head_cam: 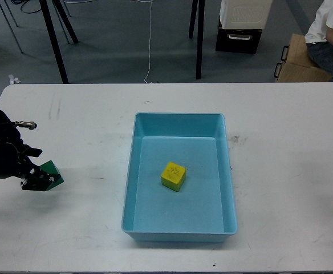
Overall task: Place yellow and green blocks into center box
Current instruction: 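Lower the left gripper onto the green cube and close on it, then lift the green cube and carry it over the blue tray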
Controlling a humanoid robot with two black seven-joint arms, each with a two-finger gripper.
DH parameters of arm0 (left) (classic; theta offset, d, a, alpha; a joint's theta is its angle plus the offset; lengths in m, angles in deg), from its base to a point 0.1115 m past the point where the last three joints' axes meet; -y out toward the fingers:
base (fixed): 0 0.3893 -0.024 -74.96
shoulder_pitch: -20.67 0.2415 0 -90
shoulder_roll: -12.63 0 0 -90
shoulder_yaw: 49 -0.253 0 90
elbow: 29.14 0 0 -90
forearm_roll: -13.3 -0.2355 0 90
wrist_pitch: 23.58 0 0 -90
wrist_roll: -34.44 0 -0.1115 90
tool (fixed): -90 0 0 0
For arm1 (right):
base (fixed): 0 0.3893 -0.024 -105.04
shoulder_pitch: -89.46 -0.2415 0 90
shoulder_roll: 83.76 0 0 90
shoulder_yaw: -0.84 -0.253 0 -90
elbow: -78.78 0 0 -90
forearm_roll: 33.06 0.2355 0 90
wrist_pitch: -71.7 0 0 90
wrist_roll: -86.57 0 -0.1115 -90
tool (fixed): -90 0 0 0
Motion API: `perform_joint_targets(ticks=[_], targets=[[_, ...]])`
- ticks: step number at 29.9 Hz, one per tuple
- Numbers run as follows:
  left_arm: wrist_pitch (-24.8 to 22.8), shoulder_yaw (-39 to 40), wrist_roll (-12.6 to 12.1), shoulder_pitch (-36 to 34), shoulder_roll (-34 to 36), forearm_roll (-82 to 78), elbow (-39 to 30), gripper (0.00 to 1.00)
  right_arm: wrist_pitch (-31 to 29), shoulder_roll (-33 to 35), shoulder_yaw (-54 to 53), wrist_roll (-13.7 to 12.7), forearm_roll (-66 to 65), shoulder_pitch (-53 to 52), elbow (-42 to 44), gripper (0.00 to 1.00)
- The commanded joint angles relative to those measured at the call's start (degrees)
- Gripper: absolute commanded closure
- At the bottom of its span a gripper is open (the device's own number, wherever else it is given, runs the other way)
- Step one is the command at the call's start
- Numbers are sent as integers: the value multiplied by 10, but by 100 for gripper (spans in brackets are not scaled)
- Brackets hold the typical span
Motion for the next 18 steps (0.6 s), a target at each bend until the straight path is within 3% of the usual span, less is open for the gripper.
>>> perform_joint_targets(ticks=[1,11,18], targets=[[0,-1,0,1,-12,0,16,4,0,-1,0,0,0,3,0,2],[0,-22,0,2,-41,0,62,9,10,-2,1,0,0,4,1,2],[0,-35,0,2,-55,0,103,21,12,-2,0,1,0,6,1,2]])
